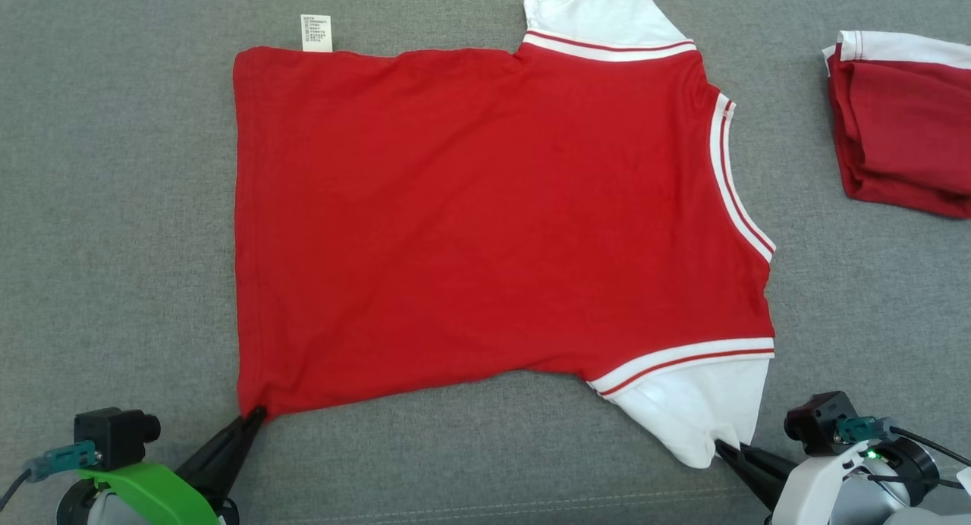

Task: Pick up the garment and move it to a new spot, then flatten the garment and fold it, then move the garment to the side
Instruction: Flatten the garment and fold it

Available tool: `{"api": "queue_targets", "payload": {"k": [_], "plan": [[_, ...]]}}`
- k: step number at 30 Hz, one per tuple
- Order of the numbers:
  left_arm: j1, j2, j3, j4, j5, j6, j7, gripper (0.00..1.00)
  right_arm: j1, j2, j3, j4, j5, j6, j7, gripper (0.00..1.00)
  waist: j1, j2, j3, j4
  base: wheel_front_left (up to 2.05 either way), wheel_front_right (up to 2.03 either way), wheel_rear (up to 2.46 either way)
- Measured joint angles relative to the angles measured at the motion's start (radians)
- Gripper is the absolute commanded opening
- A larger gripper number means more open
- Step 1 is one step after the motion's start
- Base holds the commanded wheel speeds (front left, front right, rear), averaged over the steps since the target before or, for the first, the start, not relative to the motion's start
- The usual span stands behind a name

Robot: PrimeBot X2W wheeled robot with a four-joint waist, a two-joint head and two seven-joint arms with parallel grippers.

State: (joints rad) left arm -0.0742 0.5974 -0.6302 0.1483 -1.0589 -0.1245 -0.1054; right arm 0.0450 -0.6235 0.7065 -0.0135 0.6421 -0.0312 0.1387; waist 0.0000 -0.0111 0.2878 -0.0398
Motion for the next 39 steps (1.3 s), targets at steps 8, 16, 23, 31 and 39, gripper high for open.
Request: {"api": "queue_targets", "payload": {"k": [8, 16, 23, 31, 39], "plan": [[-0.012, -0.015, -0.013, 0.023, 0.0, 0.0, -0.001, 1.0, -0.014, 0.028, 0.021, 0.022, -0.019, 0.013, -0.007, 1.0, 0.0, 0.0, -0.004, -0.001, 0.0, 0.0, 0.0], [-0.009, 0.0, -0.011, 0.052, -0.011, 0.0, 0.002, 1.0, -0.008, 0.022, 0.022, 0.024, -0.018, 0.013, -0.007, 1.0, 0.0, 0.0, -0.009, -0.002, 0.0, 0.0, 0.0], [0.036, 0.023, 0.026, 0.084, -0.046, 0.0, -0.016, 1.0, 0.046, 0.002, -0.015, 0.018, 0.028, -0.012, -0.012, 1.0, 0.0, 0.0, -0.042, -0.008, 0.0, 0.0, 0.0], [0.054, 0.028, 0.079, 0.066, -0.036, 0.038, -0.094, 1.0, 0.088, -0.026, -0.153, -0.074, 0.09, -0.062, -0.086, 1.0, 0.0, 0.0, -0.098, -0.012, 0.0, 0.0, 0.0], [0.053, 0.032, 0.115, 0.01, -0.004, 0.068, -0.117, 1.0, 0.081, -0.078, -0.256, -0.171, 0.075, -0.078, -0.144, 1.0, 0.0, 0.0, -0.155, -0.017, 0.0, 0.0, 0.0]]}}
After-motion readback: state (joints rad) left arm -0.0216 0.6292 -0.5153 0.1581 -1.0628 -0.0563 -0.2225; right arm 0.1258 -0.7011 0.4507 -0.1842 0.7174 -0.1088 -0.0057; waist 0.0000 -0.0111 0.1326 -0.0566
